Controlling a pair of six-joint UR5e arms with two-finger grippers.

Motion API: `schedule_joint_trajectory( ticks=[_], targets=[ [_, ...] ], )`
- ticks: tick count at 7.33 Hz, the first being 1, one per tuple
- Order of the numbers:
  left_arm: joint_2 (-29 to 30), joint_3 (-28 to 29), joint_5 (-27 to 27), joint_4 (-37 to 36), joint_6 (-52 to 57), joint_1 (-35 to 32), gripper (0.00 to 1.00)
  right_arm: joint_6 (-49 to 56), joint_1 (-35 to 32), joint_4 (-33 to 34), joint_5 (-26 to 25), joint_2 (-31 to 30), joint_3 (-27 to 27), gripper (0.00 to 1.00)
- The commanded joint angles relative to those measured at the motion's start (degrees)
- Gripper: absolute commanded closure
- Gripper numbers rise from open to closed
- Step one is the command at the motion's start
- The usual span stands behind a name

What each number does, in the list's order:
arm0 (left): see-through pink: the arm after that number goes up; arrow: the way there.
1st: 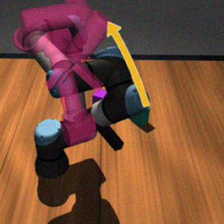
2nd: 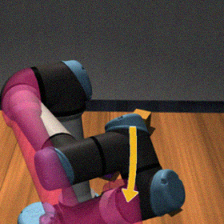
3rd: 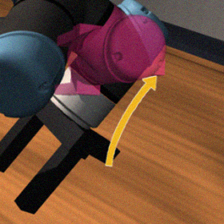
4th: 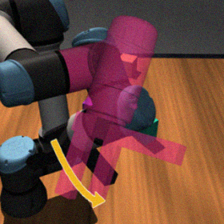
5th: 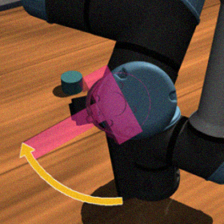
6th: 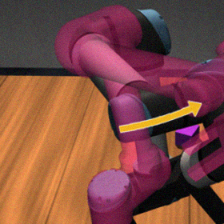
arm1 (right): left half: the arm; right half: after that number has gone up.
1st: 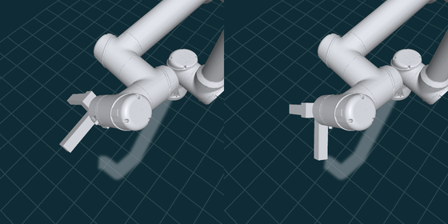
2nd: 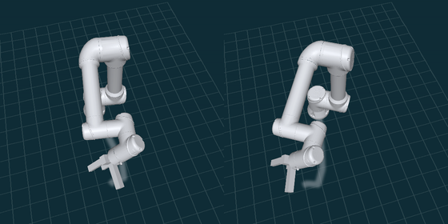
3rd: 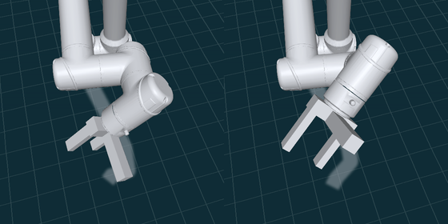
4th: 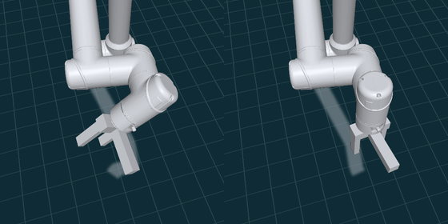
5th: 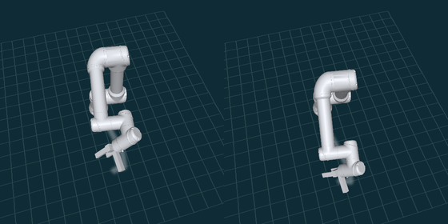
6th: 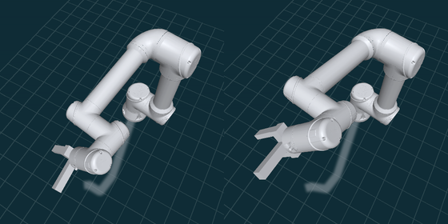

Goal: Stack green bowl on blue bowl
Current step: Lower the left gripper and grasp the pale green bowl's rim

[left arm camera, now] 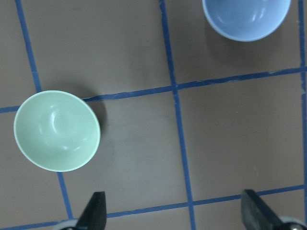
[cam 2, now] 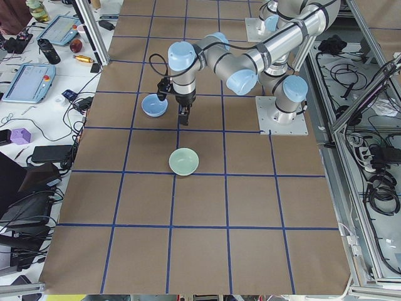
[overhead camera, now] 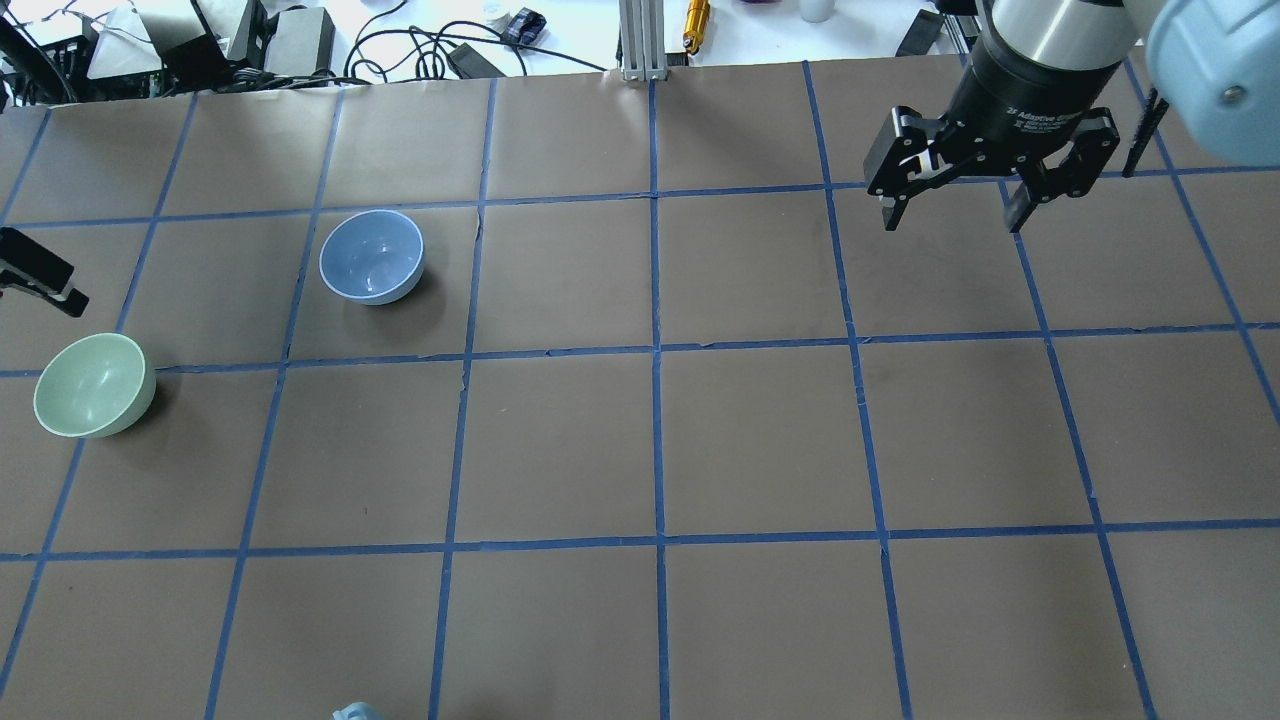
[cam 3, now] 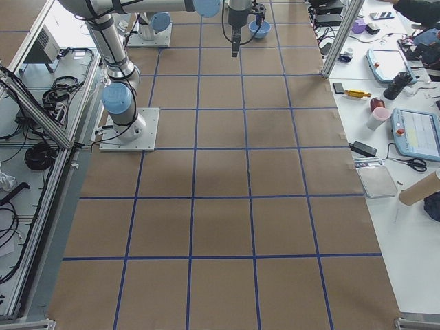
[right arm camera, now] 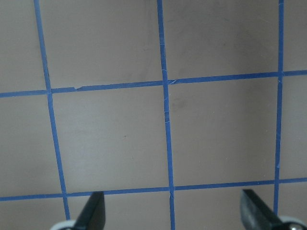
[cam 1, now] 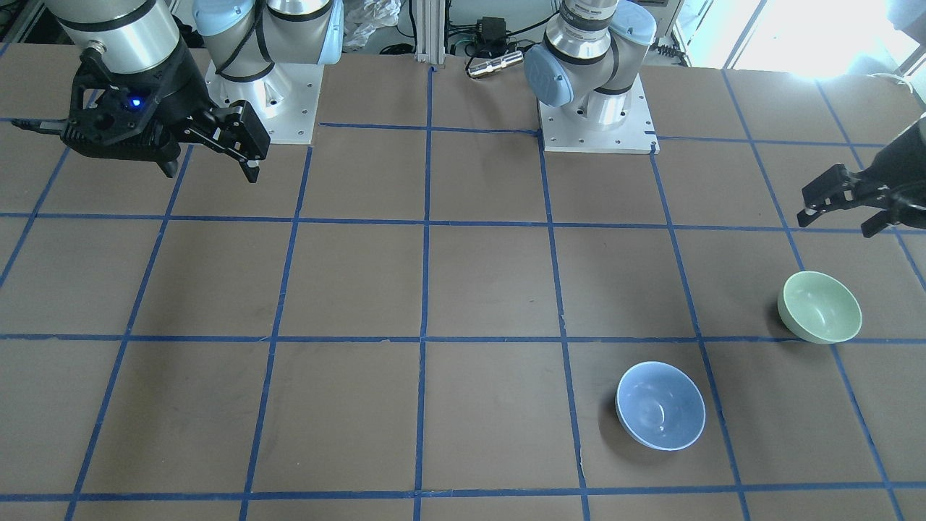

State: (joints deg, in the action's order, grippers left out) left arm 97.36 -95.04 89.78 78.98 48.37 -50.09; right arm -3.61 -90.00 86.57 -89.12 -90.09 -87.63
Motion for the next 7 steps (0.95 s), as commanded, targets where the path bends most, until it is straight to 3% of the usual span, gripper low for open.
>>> schedule_joint_trajectory(
  ticks=[1,4,7],
  targets=[
    [5.5,-3.7,0.4,-14.5,5.2,5.9,0.00,0.0,0.0,0.0,0.0,0.0,0.0,0.00],
    [13.5,-3.8,0.2,-22.6,6.3,7.6,0.01,0.0,0.0,0.0,0.0,0.0,0.0,0.00],
    [17.9,-3.5,-0.1,-24.2,7.7,7.8,0.05,-0.1,0.0,0.1,0.0,0.0,0.0,0.00]
  ],
)
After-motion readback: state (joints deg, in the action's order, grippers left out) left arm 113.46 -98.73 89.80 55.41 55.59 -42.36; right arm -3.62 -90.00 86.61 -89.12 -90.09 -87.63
